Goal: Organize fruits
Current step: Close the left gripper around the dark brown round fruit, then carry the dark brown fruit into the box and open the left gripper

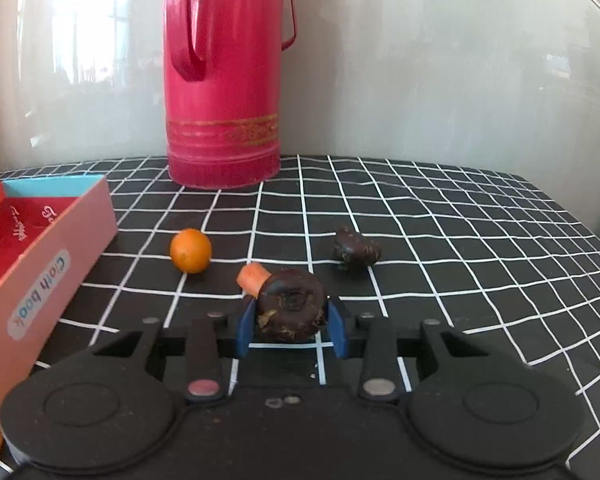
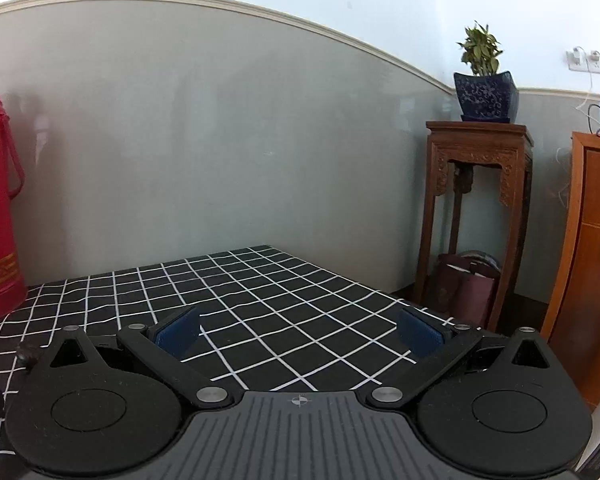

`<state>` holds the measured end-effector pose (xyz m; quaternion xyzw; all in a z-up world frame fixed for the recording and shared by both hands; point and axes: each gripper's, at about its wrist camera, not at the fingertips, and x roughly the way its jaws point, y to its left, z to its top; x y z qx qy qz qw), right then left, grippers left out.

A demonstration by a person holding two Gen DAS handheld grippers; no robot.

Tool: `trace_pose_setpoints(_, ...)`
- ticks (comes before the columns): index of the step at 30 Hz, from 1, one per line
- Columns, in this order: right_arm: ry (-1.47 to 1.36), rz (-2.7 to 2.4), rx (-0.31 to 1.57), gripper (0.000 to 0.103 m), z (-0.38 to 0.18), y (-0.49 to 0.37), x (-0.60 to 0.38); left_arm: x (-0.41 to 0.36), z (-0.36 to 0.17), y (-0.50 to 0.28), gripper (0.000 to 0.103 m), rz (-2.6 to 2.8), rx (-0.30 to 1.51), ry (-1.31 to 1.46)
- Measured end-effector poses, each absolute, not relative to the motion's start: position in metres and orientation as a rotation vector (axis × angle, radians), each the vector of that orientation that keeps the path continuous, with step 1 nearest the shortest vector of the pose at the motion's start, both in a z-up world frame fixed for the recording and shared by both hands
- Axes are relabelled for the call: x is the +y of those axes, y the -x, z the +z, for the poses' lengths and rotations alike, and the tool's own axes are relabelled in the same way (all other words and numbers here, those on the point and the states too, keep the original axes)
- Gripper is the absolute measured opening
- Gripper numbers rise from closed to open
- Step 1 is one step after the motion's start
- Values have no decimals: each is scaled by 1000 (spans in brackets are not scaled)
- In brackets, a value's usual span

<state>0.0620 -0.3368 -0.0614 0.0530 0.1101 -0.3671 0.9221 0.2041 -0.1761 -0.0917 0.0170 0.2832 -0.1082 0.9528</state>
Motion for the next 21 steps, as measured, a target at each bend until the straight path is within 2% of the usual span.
trace_pose_setpoints(12,-59,-704,232,103,-64,-75,-307,-133,-59,-176,28,-109,408,-95)
trace_pose_setpoints(21,-15,-625,225,103,-66,-86,-272,-61,-43,-179,28,73,413,-35)
